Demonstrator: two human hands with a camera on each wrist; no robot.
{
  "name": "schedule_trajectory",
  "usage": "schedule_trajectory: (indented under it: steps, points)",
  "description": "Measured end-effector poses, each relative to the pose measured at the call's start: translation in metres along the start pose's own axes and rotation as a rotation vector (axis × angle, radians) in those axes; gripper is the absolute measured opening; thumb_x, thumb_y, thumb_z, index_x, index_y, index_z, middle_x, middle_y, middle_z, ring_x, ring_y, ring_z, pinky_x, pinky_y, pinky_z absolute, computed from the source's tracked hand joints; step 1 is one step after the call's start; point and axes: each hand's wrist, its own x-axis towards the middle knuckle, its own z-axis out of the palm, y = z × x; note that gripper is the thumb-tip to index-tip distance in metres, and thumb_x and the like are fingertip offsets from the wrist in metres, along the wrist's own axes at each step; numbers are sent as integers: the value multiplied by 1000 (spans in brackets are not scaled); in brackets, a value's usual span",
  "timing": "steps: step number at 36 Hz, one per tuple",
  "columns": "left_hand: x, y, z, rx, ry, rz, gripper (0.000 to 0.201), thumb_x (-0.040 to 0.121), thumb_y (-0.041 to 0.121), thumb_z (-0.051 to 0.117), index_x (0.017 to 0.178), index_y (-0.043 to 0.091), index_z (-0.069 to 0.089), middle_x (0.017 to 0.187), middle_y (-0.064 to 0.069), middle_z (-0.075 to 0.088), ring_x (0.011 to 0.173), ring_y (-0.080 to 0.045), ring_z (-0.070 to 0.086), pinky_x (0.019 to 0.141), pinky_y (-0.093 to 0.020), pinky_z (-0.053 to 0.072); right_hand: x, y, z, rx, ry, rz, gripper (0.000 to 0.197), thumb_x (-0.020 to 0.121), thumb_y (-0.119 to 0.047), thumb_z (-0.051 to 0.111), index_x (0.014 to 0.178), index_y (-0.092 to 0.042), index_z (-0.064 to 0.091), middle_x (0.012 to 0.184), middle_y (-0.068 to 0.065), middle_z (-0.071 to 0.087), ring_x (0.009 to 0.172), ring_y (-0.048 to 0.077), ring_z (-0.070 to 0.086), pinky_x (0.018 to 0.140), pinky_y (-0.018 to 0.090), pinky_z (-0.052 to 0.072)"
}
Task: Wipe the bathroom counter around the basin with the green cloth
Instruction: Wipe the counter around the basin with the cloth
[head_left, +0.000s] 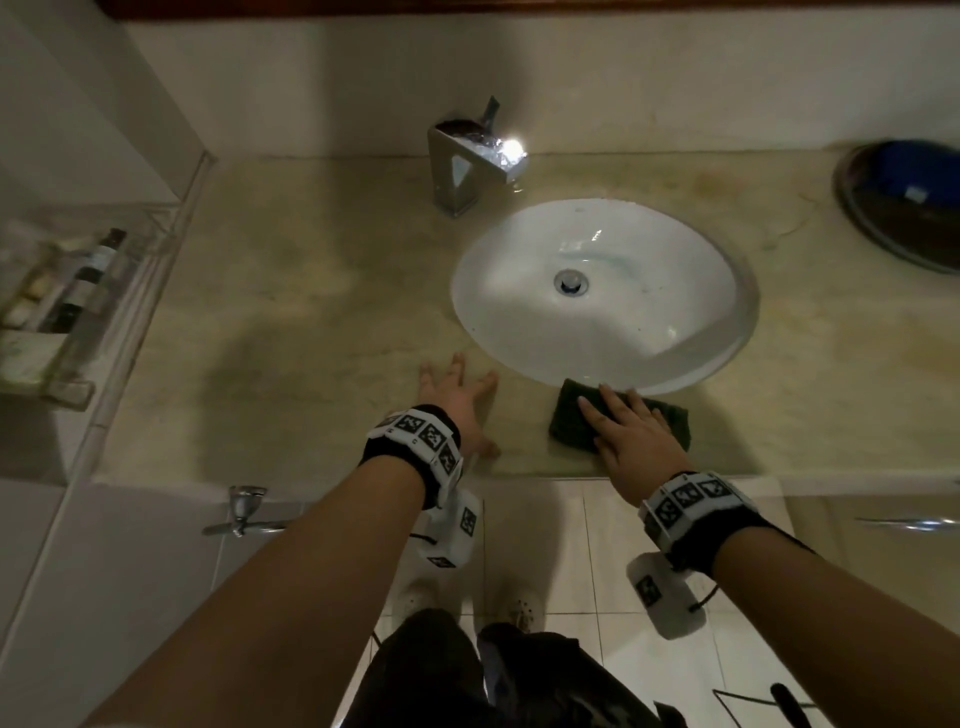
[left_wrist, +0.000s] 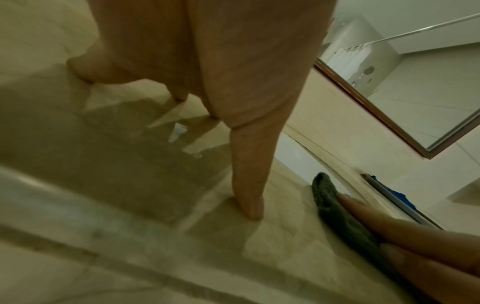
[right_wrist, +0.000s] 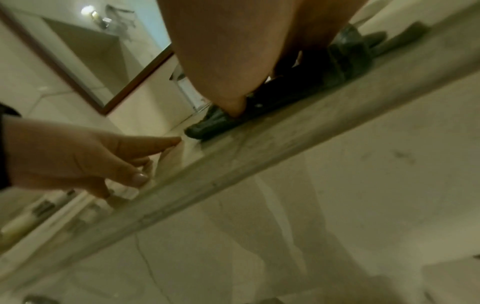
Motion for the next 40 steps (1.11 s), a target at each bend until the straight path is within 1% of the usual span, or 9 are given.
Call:
schedule_trajectory:
  steps: [4, 10, 13, 15, 18, 21, 28, 36, 40]
  points:
    - [5, -1, 1, 25, -11, -4, 107, 74, 54, 76, 150, 49, 0, 160, 4, -23, 142, -44, -23, 113, -65, 17, 6, -22, 2, 8, 42, 62, 56, 102, -34, 28, 153, -38, 6, 162, -1, -4, 148, 30, -3, 119, 47, 1]
    - [13, -2, 4, 73, -3, -10, 105, 71, 64, 70, 147, 54, -1, 159, 4, -23, 142, -48, -20, 109, -69, 20, 15, -65, 7, 3, 22, -16, 56, 102, -32, 30, 153, -38, 8, 162, -2, -3, 148, 32, -3, 119, 49, 2]
    - [27, -5, 12, 126, -20, 10, 114, 50, 89, 48, 144, 54, -6, 160, -2, -20, 143, -42, -22, 108, -72, 12, 13, -82, 12, -10, 4, -32, 57, 101, -32, 30, 153, -39, 6, 162, -3, -4, 148, 31, -4, 118, 49, 2]
    - [34, -7, 17, 148, -7, 9, 114, 45, 92, 40, 141, 54, -8, 161, 1, -17, 143, -39, -24, 106, -74, 9, 11, -86, 14, -16, 6, -22, 57, 101, -32, 30, 152, -40, 5, 162, -4, -5, 148, 30, -4, 118, 48, 2]
    - [27, -4, 13, 106, -21, 6, 108, 62, 82, 57, 145, 54, -5, 157, 1, -26, 141, -46, -24, 108, -73, 12, 10, -84, 13, -10, 12, -19, 56, 102, -33, 29, 152, -41, 4, 162, -4, -4, 148, 28, -4, 119, 47, 2]
    - [24, -4, 9, 75, -26, 20, 108, 66, 75, 63, 147, 52, -4, 158, 0, -26, 140, -49, -24, 109, -71, 13, 9, -81, 14, -29, 16, -31, 56, 103, -33, 28, 152, -41, 4, 162, -4, -4, 149, 28, -4, 120, 46, 2]
    - [22, -5, 8, 67, -33, 36, 108, 68, 70, 67, 148, 52, -4, 159, -1, -25, 140, -48, -25, 110, -70, 12, 9, -76, 13, -44, 19, -62, 55, 103, -35, 27, 152, -41, 4, 162, -4, -4, 149, 27, -4, 120, 45, 2]
    - [17, -3, 7, 4, -13, 6, 105, 75, 51, 76, 148, 54, 1, 158, 6, -26, 141, -45, -26, 110, -68, 18, 7, -60, 10, -63, 15, -104, 54, 104, -35, 27, 152, -42, 4, 162, -5, -5, 149, 27, -4, 119, 44, 1]
    - [17, -5, 8, 28, -26, -13, 105, 75, 56, 74, 146, 56, -3, 157, 8, -29, 141, -44, -25, 110, -68, 18, 3, -40, 6, -65, 9, -115, 54, 103, -35, 28, 152, -42, 4, 162, -6, -7, 149, 26, -6, 119, 44, 1]
